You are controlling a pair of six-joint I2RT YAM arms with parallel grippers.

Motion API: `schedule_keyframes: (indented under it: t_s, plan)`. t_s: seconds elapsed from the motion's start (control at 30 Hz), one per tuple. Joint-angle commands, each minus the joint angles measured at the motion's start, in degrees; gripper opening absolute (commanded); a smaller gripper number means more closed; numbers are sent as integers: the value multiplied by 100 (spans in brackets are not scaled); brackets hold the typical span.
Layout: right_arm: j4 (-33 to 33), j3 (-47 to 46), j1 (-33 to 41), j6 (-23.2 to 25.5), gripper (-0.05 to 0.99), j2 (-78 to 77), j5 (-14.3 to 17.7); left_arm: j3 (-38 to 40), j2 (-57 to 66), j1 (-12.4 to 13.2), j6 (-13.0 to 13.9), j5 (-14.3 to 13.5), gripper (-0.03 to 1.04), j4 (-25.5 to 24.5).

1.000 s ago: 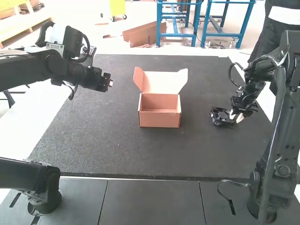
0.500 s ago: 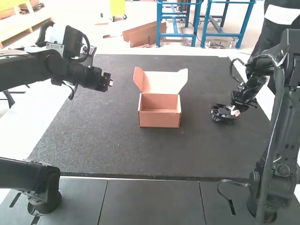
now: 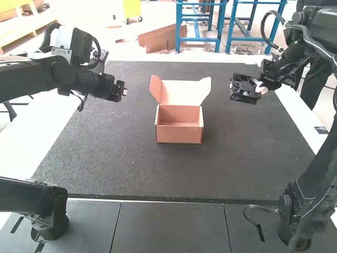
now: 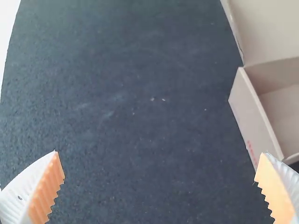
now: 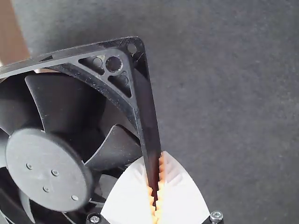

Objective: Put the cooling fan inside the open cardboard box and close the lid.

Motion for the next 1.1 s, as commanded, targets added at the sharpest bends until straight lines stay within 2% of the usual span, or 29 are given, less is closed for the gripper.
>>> schedule_keyframes:
  t_s: [0.0,0.23,0.33,0.47,0.6,0.67,0.8,1.07]
  plan:
    - [1,171,564,902,0,-396,-247,17,-72,6,41,-58,97,49]
    - [141,267,2084,1939,0,-484,-282,17,-326,15,41,-67,97,-92]
    - [212,267,2532,2238,0,-352,-255,-18,-467,6,41,-67,97,-180]
    - [291,338,3033,2317,0,-9,-123,-35,-652,6,41,-67,97,-294]
    - [379,584,3306,2379,0,510,184,-53,-783,15,41,-67,97,-400]
    - [449,715,3314,2388,0,782,272,-62,-854,6,33,-67,97,-426]
    - [581,988,3297,2300,0,1371,668,-97,-924,6,33,-67,97,-435]
    - [616,1744,3174,2159,0,2390,1142,-79,-959,6,41,-67,97,-435]
